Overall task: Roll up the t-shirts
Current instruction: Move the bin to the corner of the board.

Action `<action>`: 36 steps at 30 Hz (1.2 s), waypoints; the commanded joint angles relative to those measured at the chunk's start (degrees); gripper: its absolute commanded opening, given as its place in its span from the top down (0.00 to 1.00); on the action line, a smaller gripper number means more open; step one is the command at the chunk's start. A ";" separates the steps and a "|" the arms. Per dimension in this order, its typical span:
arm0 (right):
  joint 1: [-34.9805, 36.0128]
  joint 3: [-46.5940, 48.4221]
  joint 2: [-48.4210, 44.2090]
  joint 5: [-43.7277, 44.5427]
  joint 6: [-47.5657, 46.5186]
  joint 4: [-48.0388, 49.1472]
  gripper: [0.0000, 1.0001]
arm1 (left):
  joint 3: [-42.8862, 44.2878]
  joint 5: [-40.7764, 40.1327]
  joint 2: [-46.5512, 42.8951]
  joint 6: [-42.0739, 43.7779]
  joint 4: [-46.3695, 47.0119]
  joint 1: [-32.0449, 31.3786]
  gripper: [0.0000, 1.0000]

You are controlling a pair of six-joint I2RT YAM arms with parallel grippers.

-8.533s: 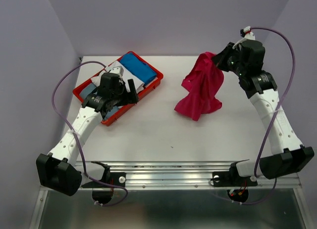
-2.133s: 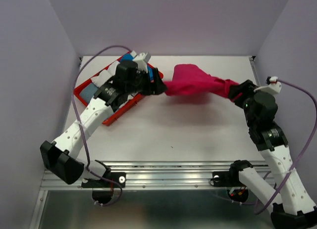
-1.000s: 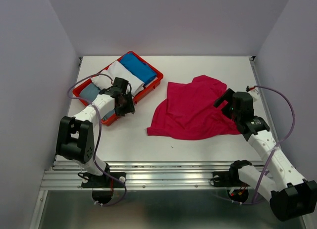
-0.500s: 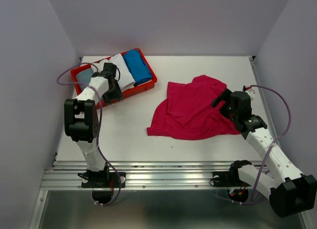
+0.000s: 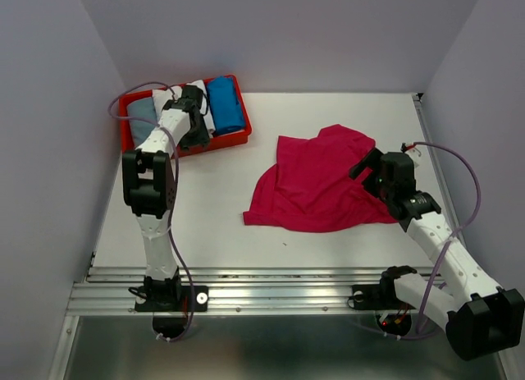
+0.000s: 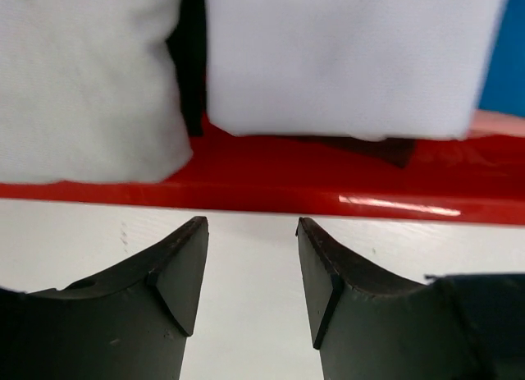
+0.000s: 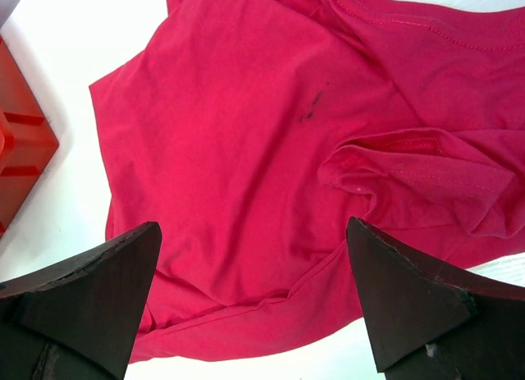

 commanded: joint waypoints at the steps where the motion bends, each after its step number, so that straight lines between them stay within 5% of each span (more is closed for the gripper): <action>1: -0.12 0.52 1.00 -0.22 -0.59 2.64 0.00 | -3.69 1.21 -10.96 0.59 4.64 -4.41 0.41; 9: -0.12 0.09 4.60 -3.47 -1.91 1.85 0.00 | -20.39 7.87 -24.06 -7.92 10.08 -21.20 0.41; 15: -0.12 0.26 5.13 -4.97 -2.26 0.89 0.00 | -23.91 8.51 -20.91 -10.05 11.23 -30.60 0.41; 25: -0.12 -0.27 4.25 -6.46 -2.79 -0.26 0.00 | -30.51 9.04 -17.57 -9.78 13.00 -34.04 0.36; 36: -0.12 -0.53 4.52 -7.78 -3.23 -2.02 0.00 | -40.44 3.24 -30.74 -17.60 8.86 -34.57 0.35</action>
